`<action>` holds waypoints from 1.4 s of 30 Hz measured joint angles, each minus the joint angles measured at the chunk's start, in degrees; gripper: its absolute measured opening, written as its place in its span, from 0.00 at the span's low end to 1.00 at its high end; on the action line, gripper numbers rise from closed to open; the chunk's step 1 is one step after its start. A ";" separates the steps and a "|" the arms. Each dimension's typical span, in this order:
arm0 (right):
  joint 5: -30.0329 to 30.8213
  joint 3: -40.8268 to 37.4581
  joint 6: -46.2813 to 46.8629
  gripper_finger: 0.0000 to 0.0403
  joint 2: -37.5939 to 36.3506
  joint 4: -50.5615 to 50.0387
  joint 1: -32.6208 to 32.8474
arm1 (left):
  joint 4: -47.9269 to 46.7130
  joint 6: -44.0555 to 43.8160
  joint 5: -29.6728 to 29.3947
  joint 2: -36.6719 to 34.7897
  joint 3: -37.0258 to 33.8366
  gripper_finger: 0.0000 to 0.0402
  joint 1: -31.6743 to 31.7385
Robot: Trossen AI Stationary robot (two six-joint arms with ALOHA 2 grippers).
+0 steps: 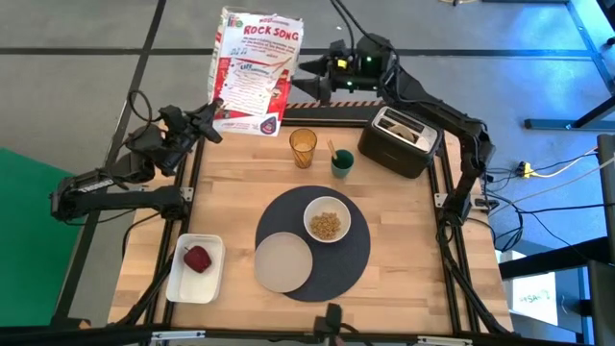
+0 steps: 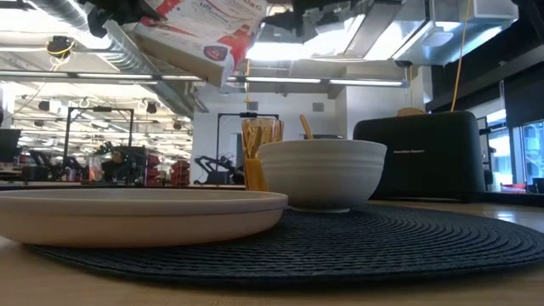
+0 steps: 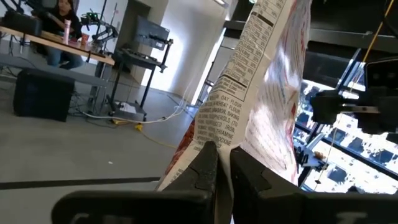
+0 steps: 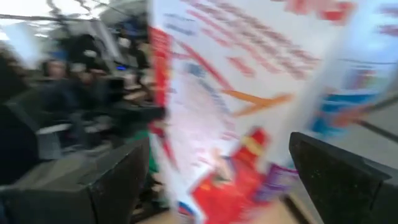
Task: Arrange a breakfast setting
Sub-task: Put the cereal box on the top left of the table upright
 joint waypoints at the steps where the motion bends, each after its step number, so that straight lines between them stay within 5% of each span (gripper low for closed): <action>1: 1.80 0.00 -0.94 0.93 -0.28 -1.24 -0.01 | 0.05 -0.01 0.00 0.00 0.00 0.03 0.00; 9: 5.46 -0.48 -5.97 0.93 -0.82 -11.99 -2.55 | 0.82 -0.15 0.56 0.00 0.00 0.01 -0.80; 20: -15.25 -6.99 4.52 0.93 -0.46 1.33 -5.55 | 4.20 -0.63 5.57 0.00 0.00 0.01 -1.92; 27: -14.75 -6.93 3.17 0.93 -0.51 4.17 -0.99 | 4.44 -0.60 6.66 -0.02 0.00 0.01 -2.01; 31: -12.13 -6.91 2.54 0.90 -0.51 4.43 0.21 | 4.25 -0.19 13.68 0.09 0.00 0.01 -2.01; 35: -12.28 -6.91 0.76 0.70 -0.51 4.28 0.96 | 2.60 -1.15 16.17 0.24 0.00 0.01 -2.01; 40: -16.75 -6.89 -2.49 0.15 -0.41 4.12 1.21 | 1.59 -1.86 16.13 0.50 0.00 0.01 -2.19; 42: -17.55 -6.86 -4.38 0.13 -0.46 4.17 1.30 | 1.46 -2.46 16.53 0.50 0.00 0.02 -2.20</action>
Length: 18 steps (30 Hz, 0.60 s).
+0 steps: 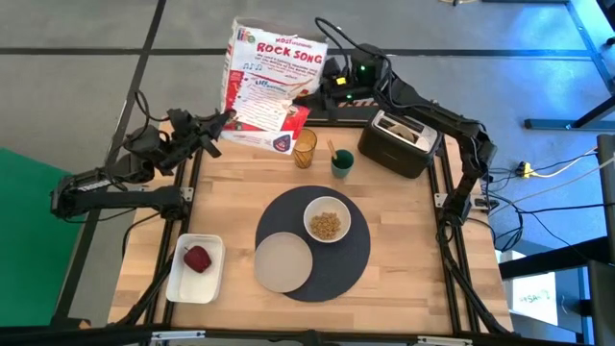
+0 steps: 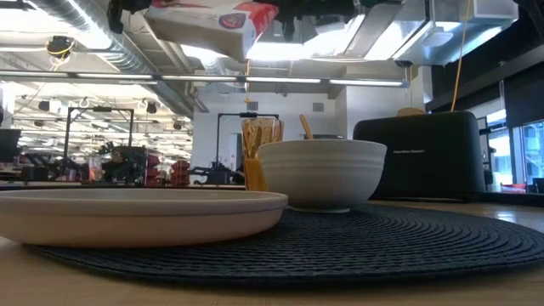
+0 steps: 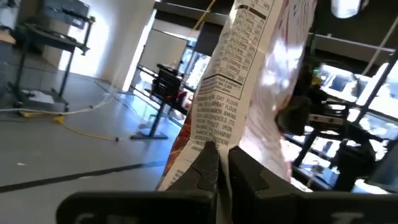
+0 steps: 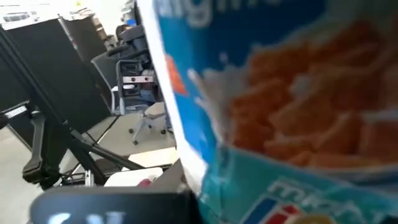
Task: Arrange a breakfast setting
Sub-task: Put the cereal box on the top left of the table upright
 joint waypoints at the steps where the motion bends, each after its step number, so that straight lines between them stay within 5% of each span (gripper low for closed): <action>1: -0.34 0.00 -0.31 0.13 0.01 0.01 0.16 | -0.39 -0.22 0.20 -0.04 0.00 0.04 -0.03; 12: -5.19 -0.06 -12.04 0.13 -0.91 -5.64 1.69 | -7.42 -4.44 7.66 -1.48 0.37 0.48 -0.12; 18: -8.49 0.42 -15.03 0.13 -1.62 -6.45 2.60 | -6.95 -4.41 16.16 1.78 8.13 0.64 -0.12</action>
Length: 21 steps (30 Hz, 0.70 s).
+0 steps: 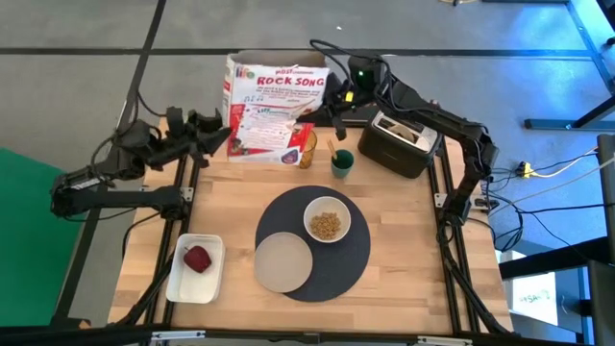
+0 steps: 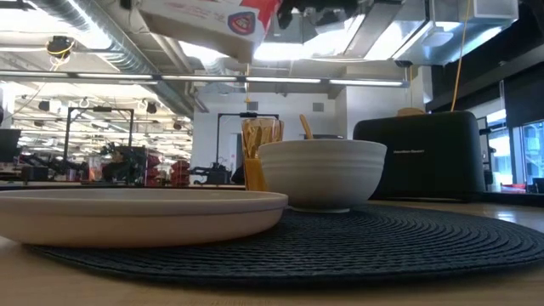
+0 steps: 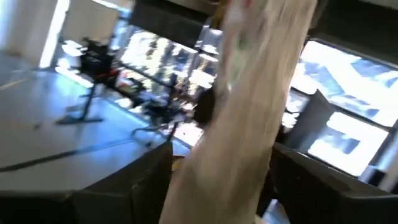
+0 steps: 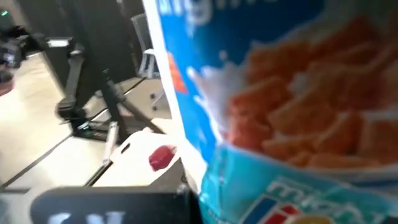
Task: Arrange a breakfast setting
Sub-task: Put the cereal box on the top left of the table upright
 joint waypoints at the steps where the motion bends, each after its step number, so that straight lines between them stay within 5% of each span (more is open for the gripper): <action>1: -0.95 -0.02 0.00 0.13 0.08 -0.33 0.03 | 0.13 0.44 1.11 1.27 1.54 0.65 0.00; 9: -1.10 -0.13 -2.15 0.13 0.17 -2.41 0.61 | -3.97 6.52 0.46 13.30 15.08 0.60 0.04; 14: -1.50 -0.11 -4.02 0.13 0.17 -5.70 0.60 | -3.90 16.60 1.95 19.89 22.26 0.37 -0.11; 18: -1.13 -0.09 -4.82 0.13 0.09 -7.53 0.58 | -6.89 19.77 2.14 21.66 25.82 0.09 -0.33; 21: -0.83 -0.09 -5.11 0.13 0.04 -7.42 0.51 | -7.25 23.79 2.30 21.81 26.09 0.02 -0.28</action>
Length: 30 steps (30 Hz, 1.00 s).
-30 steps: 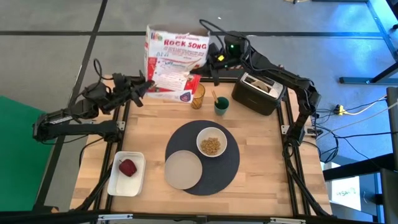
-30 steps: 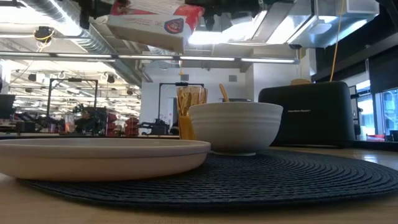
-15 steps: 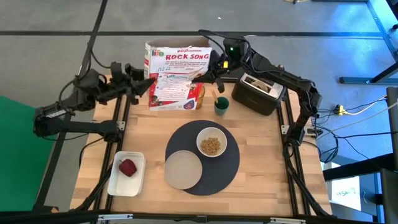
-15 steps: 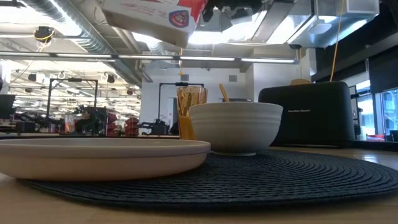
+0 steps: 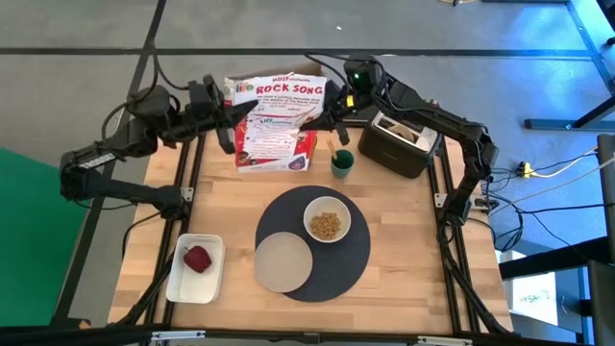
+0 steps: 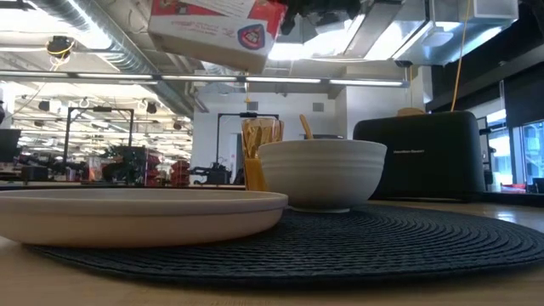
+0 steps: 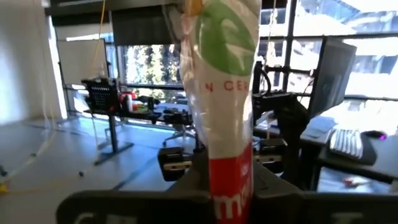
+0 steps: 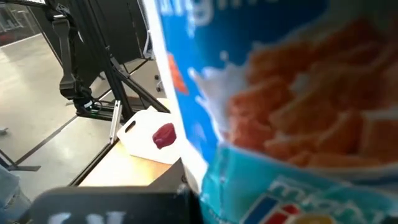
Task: Arrange a breakfast setting
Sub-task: Put the cereal box on the top left of the table upright
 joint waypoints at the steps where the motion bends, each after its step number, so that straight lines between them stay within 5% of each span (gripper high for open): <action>1: 0.24 0.00 -0.05 0.13 0.00 0.14 0.00 | -0.13 1.50 0.09 -0.02 0.00 0.01 0.00; 4: 2.77 0.00 0.21 0.22 -0.23 0.68 0.18 | -0.59 4.58 -0.82 -0.88 -0.01 0.01 -0.83; 8: 10.90 0.00 1.16 0.51 -1.86 1.87 0.17 | -1.92 9.86 -7.72 -3.22 -0.04 0.00 -2.92; 14: 27.19 0.11 2.65 0.80 -6.91 3.46 -1.28 | -2.49 16.46 -25.19 -8.85 -2.06 0.00 -5.52; 30: 26.78 0.07 1.97 0.74 -9.22 0.91 -4.44 | 11.52 7.93 -42.27 -23.17 -42.07 0.00 -5.99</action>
